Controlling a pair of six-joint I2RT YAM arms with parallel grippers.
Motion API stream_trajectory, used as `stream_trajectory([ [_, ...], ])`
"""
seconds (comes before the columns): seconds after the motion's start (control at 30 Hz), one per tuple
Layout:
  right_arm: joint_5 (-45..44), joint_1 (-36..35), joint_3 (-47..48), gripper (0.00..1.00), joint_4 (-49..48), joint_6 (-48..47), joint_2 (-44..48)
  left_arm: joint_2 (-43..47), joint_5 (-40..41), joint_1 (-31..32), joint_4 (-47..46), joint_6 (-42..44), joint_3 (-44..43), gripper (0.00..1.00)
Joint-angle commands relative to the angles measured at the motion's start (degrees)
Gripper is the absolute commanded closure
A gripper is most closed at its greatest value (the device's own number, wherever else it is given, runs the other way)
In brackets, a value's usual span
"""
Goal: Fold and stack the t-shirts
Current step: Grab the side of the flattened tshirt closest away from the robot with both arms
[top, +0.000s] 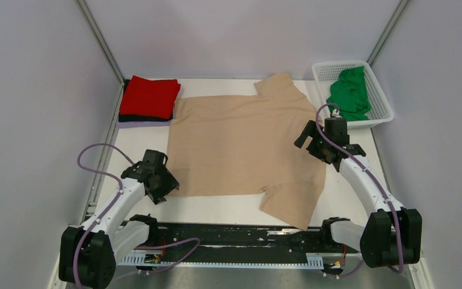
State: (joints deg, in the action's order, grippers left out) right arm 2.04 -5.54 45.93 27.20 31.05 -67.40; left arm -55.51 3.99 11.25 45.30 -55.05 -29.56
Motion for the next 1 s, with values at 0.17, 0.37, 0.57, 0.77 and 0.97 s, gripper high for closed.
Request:
stream_trajectory([
  [0.17,0.8,0.1,-0.1,0.0,1.9,0.5,3.3,-4.9,4.2,0.2,-9.8,-6.2,2.4,0.45],
  [0.37,1.3,0.0,-1.0,0.0,8.5,-0.1,8.8,-9.1,4.6,0.3,-11.5,-6.1,1.4,0.95],
  [0.57,3.7,-10.7,-0.2,0.06,22.3,0.5,9.2,-7.3,4.7,0.3,-10.3,-5.1,0.7,1.0],
  [0.77,4.8,-30.8,-2.0,0.17,35.1,12.5,6.1,-7.2,4.1,0.3,-9.0,-4.0,-0.5,1.0],
  [0.97,4.6,-37.6,-11.0,0.33,35.2,25.1,7.7,-6.2,4.2,0.3,-8.6,-3.7,-0.5,1.0],
])
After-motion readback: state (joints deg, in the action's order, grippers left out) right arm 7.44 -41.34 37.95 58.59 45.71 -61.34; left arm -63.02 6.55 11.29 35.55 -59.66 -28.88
